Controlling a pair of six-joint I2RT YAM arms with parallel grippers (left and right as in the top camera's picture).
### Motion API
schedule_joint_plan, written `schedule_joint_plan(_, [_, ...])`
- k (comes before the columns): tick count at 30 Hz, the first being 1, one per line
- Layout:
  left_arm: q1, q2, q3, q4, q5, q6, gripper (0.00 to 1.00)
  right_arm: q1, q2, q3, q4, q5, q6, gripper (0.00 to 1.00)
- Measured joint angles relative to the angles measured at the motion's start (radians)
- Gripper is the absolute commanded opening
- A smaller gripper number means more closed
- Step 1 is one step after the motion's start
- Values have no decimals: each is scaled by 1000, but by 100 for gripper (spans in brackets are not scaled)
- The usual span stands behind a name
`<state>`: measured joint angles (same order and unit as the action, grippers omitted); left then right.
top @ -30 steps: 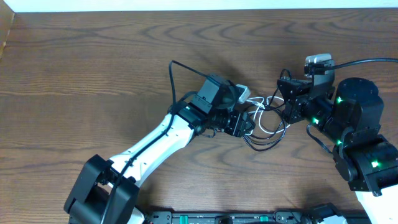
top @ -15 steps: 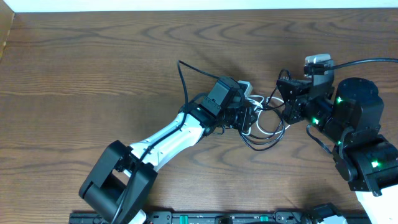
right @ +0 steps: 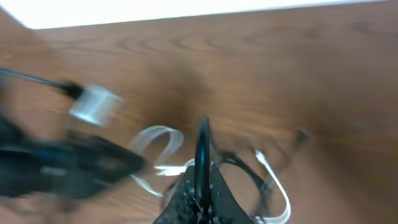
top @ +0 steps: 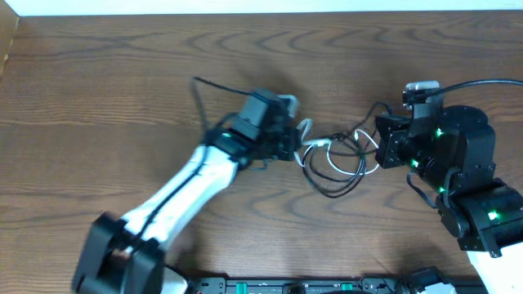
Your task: Untangle cables
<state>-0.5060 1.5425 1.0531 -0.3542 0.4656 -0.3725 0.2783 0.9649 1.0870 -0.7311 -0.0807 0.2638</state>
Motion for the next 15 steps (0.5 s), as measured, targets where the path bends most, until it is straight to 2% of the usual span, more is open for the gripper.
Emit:
schedule_joint_plan(8, [301, -149, 0, -161, -2, 19, 8, 0, 0, 0, -64, 145, 31, 1])
schedule_joint_plan(15, [552, -180, 0, -232, -1, 33, 8, -5, 0, 0, -142, 325, 95, 1])
